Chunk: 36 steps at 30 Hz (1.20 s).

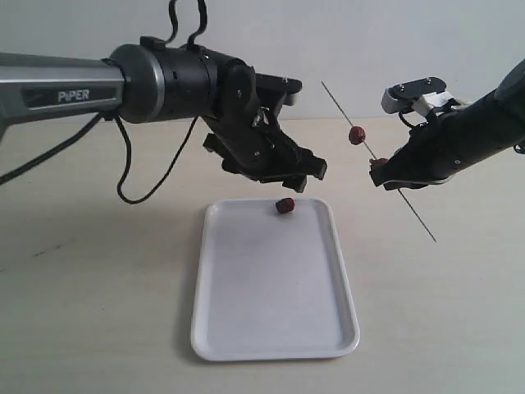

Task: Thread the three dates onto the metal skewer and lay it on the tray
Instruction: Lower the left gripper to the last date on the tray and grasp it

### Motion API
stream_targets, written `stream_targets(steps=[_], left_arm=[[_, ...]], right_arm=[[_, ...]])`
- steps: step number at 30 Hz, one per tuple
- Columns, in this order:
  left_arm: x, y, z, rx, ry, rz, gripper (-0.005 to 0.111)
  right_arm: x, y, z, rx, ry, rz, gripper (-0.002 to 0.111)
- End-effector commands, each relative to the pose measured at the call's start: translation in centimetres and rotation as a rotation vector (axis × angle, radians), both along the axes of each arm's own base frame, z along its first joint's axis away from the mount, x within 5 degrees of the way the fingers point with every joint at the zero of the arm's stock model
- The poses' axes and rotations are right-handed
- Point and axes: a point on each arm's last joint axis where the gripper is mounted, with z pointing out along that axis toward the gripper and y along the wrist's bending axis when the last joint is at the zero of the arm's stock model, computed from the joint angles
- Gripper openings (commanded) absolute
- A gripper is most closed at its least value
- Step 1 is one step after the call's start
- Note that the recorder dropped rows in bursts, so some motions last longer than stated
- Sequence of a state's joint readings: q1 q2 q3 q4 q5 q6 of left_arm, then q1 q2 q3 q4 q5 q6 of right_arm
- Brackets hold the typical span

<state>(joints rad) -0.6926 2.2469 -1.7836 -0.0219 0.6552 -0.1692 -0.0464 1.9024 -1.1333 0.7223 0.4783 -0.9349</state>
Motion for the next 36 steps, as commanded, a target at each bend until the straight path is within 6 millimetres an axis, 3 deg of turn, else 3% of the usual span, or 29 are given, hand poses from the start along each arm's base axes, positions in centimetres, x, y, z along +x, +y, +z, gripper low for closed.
stream_targets(steps=[1, 9, 15, 19, 23, 29, 36], left_arm=[[0.2, -1.1, -1.7, -0.035, 0.061, 0.109, 0.07], [1.3, -3.4, -3.6, -0.128, 0.102, 0.251, 0.07], [1.8, -2.1, -4.2, 0.004, 0.063, 0.348, 0.07], [1.4, -2.5, -4.2, -0.022, 0.085, 0.388, 0.062], [0.7, -3.3, -4.4, -0.038, 0.102, 0.411, 0.065], [0.7, -3.2, -5.5, -0.072, 0.146, 0.531, 0.064], [1.1, -3.7, -6.7, -0.134, 0.139, 0.55, 0.064]], right_arm=[[0.0, -0.1, 0.5, -0.006, -0.016, -0.003, 0.0], [0.0, -0.1, 0.5, -0.007, -0.018, -0.008, 0.0], [0.0, -0.1, 0.5, -0.001, -0.019, -0.012, 0.0], [0.0, -0.1, 0.5, -0.001, -0.019, -0.012, 0.0], [0.0, -0.1, 0.5, -0.001, -0.019, -0.012, 0.0], [0.0, -0.1, 0.5, 0.001, -0.015, -0.009, 0.0], [0.0, -0.1, 0.5, 0.002, -0.013, -0.008, 0.0]])
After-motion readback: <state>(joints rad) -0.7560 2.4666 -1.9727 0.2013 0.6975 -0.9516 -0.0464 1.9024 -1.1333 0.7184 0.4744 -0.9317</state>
